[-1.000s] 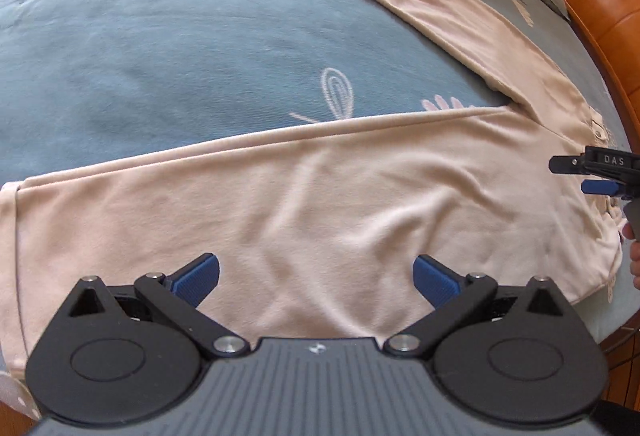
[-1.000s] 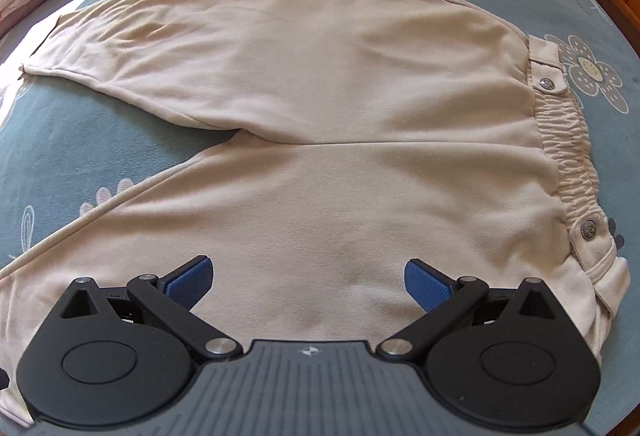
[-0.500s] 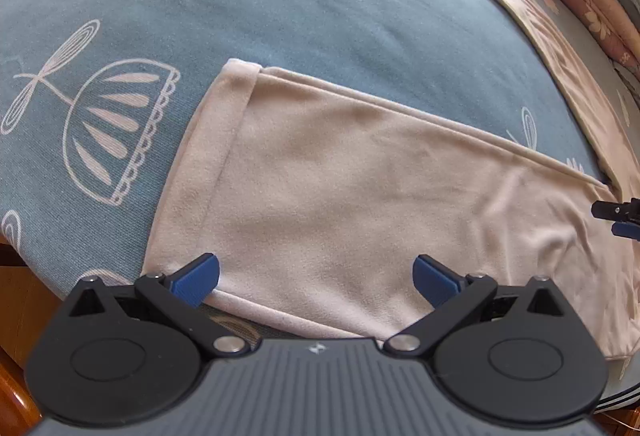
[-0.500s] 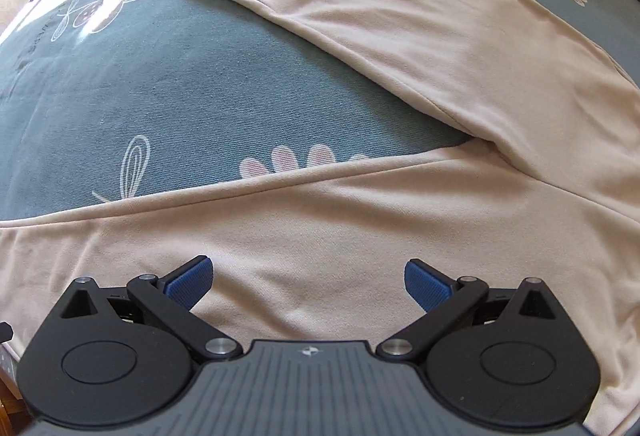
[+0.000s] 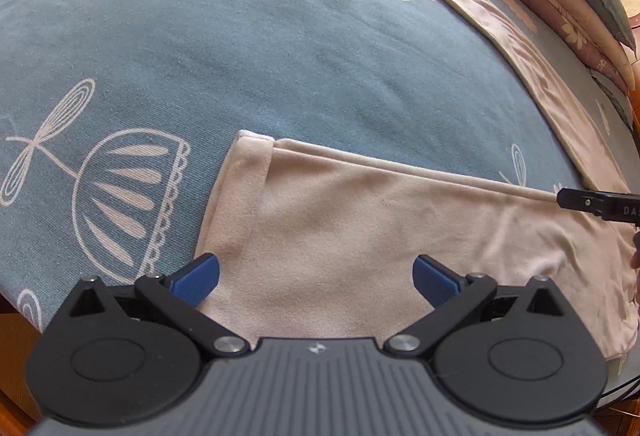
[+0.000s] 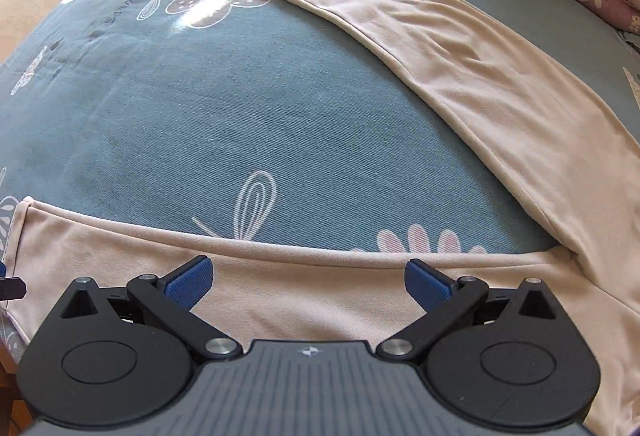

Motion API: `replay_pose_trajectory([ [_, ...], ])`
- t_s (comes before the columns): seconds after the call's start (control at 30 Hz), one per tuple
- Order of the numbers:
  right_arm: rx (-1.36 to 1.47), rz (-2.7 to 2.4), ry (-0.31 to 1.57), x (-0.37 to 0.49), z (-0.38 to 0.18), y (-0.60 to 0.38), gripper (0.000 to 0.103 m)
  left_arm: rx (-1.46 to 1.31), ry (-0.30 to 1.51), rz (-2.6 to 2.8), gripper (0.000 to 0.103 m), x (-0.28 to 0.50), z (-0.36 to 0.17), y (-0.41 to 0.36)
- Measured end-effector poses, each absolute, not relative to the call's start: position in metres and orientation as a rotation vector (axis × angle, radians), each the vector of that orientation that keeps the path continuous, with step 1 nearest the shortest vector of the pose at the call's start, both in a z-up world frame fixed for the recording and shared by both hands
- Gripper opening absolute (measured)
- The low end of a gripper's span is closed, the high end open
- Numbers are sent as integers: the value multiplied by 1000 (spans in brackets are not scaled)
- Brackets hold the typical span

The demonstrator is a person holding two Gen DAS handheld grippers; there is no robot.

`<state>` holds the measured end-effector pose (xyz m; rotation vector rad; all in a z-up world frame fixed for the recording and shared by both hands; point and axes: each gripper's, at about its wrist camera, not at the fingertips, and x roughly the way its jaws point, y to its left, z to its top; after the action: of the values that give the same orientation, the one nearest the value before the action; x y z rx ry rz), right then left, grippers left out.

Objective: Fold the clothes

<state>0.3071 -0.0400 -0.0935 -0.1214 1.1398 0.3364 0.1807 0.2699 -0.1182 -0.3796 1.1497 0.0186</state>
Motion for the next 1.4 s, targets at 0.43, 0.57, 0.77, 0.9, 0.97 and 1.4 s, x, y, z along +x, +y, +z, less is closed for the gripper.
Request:
replay_pose_trajectory([
  [0.43, -64, 337, 1174, 308, -85, 59, 103, -358, 1166, -196, 102, 225, -99, 310],
  [0.57, 2, 295, 1203, 300, -87, 60, 103, -321, 1173, -269, 102, 241, -99, 302],
  [0.77, 13, 351, 1198, 292, -98, 51, 103, -283, 1195, -304, 102, 252, -106, 280],
  [0.9, 93, 372, 1182, 291, -108, 40, 103, -217, 1218, -297, 102, 252, -104, 264],
  [0.97, 131, 378, 1181, 291, -111, 34, 103, -188, 1225, -290, 102, 252, -101, 255],
  [1.4, 123, 390, 1112, 291, -76, -99, 103, -148, 1184, -379, 102, 271, -71, 104],
])
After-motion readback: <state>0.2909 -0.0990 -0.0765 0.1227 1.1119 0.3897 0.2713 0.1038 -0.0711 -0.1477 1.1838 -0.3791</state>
